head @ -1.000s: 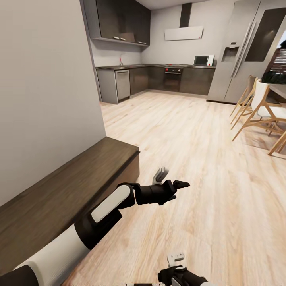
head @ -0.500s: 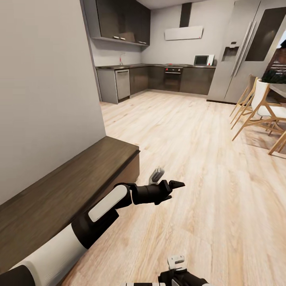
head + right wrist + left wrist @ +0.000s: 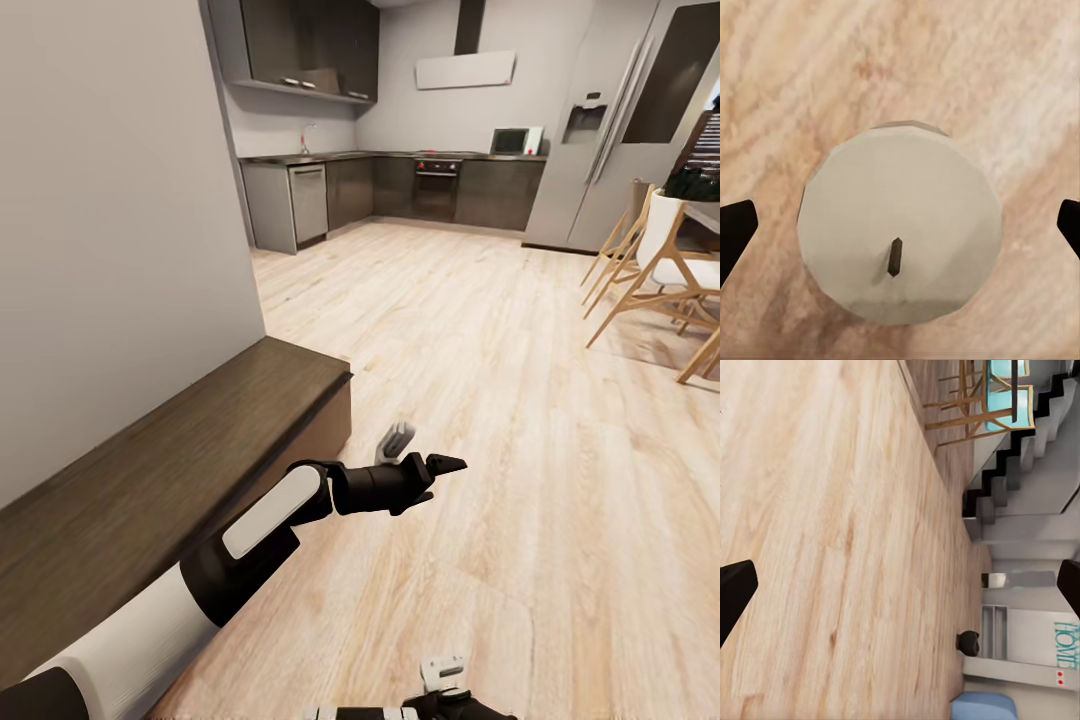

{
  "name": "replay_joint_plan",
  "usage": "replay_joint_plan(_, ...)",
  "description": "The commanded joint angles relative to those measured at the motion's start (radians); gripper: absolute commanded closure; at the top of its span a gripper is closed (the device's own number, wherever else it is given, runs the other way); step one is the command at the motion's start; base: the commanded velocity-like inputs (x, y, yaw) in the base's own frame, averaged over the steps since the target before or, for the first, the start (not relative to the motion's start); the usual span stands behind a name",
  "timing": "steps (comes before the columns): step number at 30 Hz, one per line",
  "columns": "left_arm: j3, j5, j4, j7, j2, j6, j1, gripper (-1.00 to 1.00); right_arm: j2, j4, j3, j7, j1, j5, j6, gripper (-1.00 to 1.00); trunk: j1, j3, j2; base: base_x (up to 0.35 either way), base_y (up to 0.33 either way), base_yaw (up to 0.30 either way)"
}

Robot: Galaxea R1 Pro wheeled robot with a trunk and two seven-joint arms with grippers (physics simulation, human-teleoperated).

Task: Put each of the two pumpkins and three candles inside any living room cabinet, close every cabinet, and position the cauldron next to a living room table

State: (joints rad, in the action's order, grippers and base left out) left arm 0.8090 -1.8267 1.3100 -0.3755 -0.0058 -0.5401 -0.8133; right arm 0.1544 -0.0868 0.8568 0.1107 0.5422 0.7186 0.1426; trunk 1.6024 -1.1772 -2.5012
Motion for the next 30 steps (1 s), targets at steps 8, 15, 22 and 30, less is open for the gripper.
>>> replay_joint_plan(8, 0.001, 0.000, 0.002, 0.000, 0.000, 0.000, 0.000, -1.00, -0.001, -0.002, 0.002, 0.001, -0.007, -0.005, -0.007, -1.00, 0.002, -0.019, -0.001, 0.000, 0.000, 0.000)
replay_joint_plan(15, 0.001, 0.000, 0.004, 0.000, 0.000, 0.000, 0.000, -1.00, -0.001, -0.002, 0.002, 0.001, -0.007, -0.007, -0.008, -1.00, 0.003, -0.027, -0.002, 0.000, 0.000, 0.000)
replay_joint_plan(22, 0.001, 0.000, 0.005, 0.000, -0.002, 0.000, 0.000, -1.00, -0.003, -0.002, 0.004, 0.002, -0.007, -0.011, -0.010, -1.00, 0.004, -0.039, -0.002, 0.000, 0.000, 0.000)
replay_joint_plan(30, 0.001, 0.001, 0.005, 0.000, -0.002, 0.000, 0.000, -1.00, -0.006, -0.004, 0.004, 0.003, -0.007, -0.011, -0.013, -1.00, 0.004, -0.039, -0.002, 0.000, 0.000, 0.000)
